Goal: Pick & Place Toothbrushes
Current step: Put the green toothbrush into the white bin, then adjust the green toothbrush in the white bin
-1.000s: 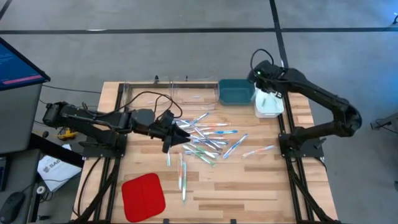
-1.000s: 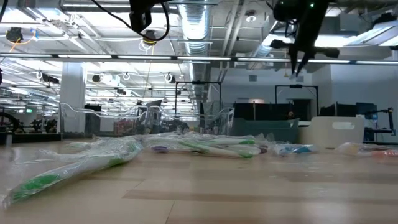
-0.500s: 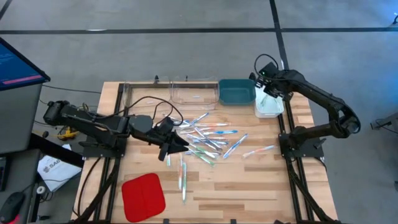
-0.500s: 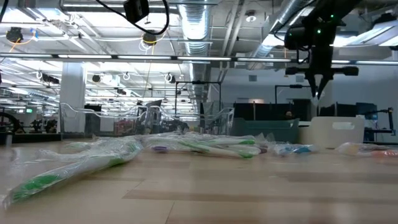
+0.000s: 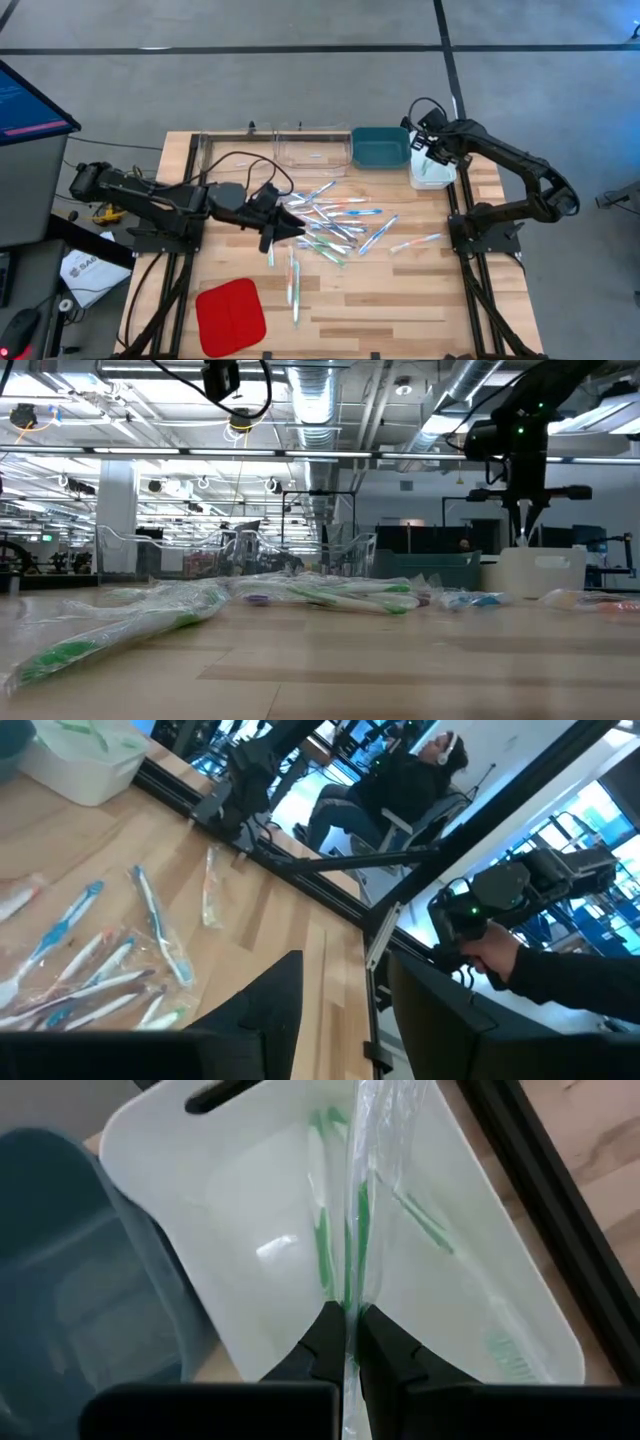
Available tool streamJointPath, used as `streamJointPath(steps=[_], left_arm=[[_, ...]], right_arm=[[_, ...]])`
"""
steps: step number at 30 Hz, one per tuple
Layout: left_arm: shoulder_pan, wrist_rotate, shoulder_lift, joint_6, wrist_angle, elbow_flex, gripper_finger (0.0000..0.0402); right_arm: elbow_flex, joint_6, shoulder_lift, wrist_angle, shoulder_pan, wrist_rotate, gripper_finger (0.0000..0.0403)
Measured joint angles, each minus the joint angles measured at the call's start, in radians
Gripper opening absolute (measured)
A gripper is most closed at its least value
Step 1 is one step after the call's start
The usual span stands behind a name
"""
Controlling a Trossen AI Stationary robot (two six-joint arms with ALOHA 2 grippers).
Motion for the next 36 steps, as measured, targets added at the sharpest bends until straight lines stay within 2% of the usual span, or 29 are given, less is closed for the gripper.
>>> streamJointPath(steps=[5,15,22,29,36], left_arm=[[0.003,0.0,0.0,0.0,0.003,0.0,0.0144],[0.003,0.0,0.0,-0.015,0.004,0.0,0.0144],[-0.005,0.002,0.0,-0.021,0.004,0.0,0.0144],[-0.005,0.004,0.0,-0.02,0.003,0.0,0.0144],[-0.005,0.003,0.0,-0.018,0.003,0.0,0.0144]], right_arm=[[-0.006,-0.002,0.013,0.057,-0.006,-0.001,0.0005],[-0.006,0.012,0.108,0.074,0.039,-0.05,0.0009],[-0.006,0.046,0.114,0.06,0.043,-0.051,0.0019],[-0.006,0.035,0.106,0.081,0.041,-0.051,0.0079],[-0.005,0.03,0.044,0.135,0.041,-0.049,0.014]])
